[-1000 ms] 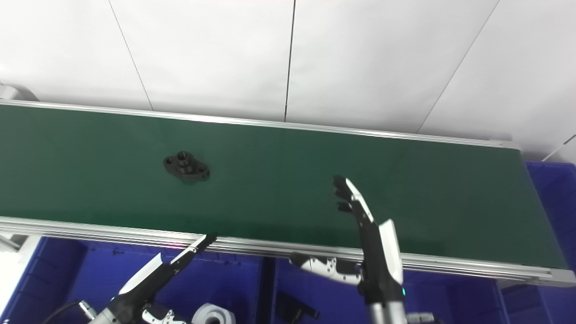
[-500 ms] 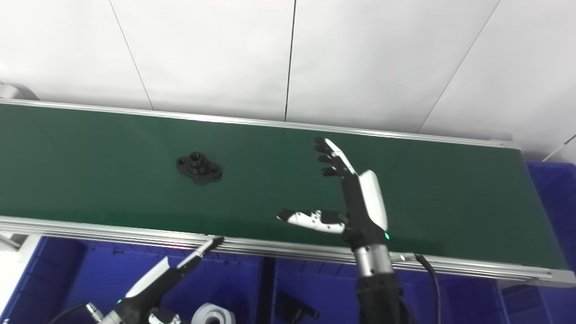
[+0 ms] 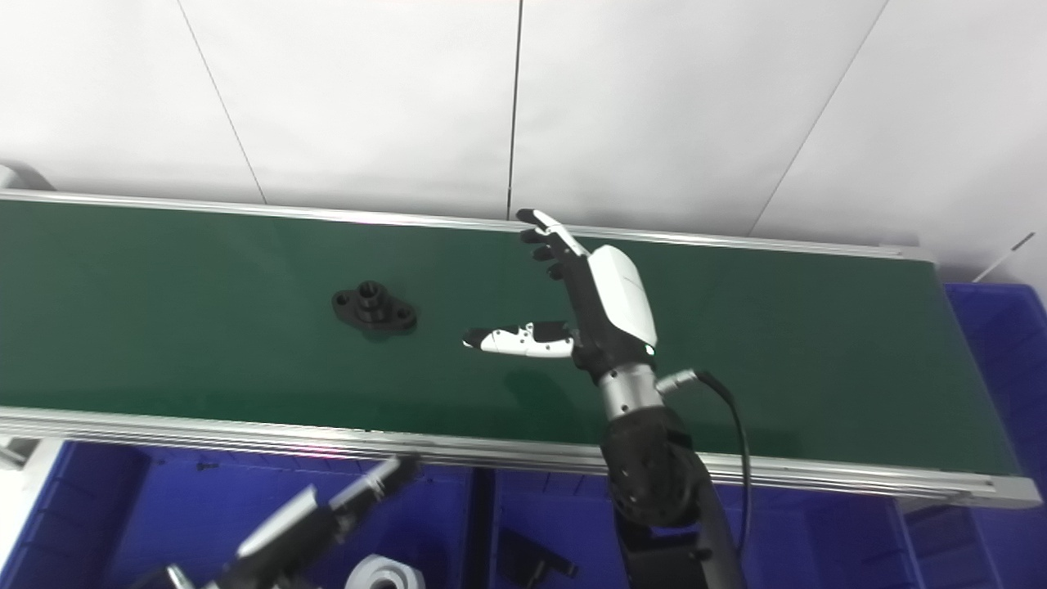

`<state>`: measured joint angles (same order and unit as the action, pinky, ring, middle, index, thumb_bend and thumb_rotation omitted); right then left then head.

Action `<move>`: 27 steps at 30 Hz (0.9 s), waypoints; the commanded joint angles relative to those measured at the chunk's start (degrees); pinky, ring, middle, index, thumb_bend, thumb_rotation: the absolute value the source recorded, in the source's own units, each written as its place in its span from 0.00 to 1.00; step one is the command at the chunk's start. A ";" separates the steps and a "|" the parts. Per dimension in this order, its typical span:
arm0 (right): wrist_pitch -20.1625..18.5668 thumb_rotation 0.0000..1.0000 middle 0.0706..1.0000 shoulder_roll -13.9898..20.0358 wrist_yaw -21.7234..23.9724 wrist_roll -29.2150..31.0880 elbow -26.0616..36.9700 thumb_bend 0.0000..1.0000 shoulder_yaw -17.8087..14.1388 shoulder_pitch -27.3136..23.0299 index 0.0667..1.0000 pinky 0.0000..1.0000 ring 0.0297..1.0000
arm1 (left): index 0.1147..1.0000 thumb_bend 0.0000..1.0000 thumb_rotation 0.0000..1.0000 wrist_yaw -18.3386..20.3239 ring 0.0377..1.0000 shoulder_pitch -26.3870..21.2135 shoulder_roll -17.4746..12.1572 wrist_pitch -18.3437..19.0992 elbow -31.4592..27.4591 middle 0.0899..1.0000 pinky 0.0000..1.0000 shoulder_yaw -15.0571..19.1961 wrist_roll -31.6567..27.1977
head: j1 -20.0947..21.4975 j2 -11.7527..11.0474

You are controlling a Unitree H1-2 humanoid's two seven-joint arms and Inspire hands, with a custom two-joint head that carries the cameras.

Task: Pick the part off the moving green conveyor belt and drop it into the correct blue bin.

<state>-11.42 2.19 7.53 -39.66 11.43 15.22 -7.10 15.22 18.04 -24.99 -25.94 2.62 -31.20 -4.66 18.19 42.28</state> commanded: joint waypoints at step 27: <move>-2.77 0.40 0.80 0.57 1.45 -5.62 -14.27 0.90 8.47 -11.98 0.87 0.73 0.79 | 1.00 1.00 0.39 3.92 1.00 4.30 6.34 -0.96 -3.31 1.00 1.00 9.91 5.74 | -1.69 0.69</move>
<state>-14.59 3.48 10.34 -44.81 -3.83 23.66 -16.56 20.22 21.96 -18.73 -25.93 0.79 -21.97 0.65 16.52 42.89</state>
